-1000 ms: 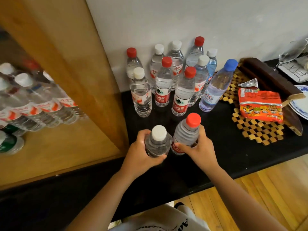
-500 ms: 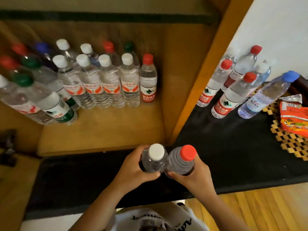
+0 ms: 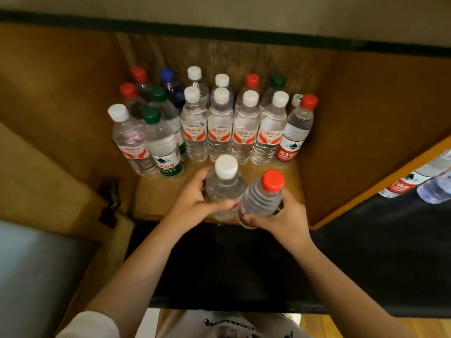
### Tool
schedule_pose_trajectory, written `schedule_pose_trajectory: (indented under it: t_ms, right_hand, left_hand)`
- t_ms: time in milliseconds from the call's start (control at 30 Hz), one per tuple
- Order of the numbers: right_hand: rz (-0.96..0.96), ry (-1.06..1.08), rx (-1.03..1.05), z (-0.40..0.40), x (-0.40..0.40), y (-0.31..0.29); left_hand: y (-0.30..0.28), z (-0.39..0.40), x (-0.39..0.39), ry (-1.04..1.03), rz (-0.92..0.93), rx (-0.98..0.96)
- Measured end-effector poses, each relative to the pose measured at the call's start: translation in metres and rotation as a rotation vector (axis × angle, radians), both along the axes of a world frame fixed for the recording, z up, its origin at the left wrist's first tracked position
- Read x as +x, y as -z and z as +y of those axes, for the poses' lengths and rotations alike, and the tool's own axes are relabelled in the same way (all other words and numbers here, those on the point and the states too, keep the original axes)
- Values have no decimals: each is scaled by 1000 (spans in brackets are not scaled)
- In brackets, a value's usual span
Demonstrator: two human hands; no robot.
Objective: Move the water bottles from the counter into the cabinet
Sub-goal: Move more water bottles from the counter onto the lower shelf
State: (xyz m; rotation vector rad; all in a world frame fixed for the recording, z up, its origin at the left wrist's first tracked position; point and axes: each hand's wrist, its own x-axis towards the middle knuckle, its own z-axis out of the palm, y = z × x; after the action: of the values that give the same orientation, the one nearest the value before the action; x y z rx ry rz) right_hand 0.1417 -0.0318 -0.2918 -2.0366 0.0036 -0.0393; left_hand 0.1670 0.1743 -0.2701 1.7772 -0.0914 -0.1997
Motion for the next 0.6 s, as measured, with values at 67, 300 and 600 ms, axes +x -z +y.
schedule_pose_trajectory:
  t_ms: [67,300,600]
  right_hand:
    - [-11,3,-3,14,20,-4]
    - [46,-13,51,40,52,12]
    - [87,-67,137,44,52,23]
  left_hand:
    - [-1,10,18,-27,-37,14]
    - [10,37,50,6,2,67]
    - [25,36,38,-25,98,-69]
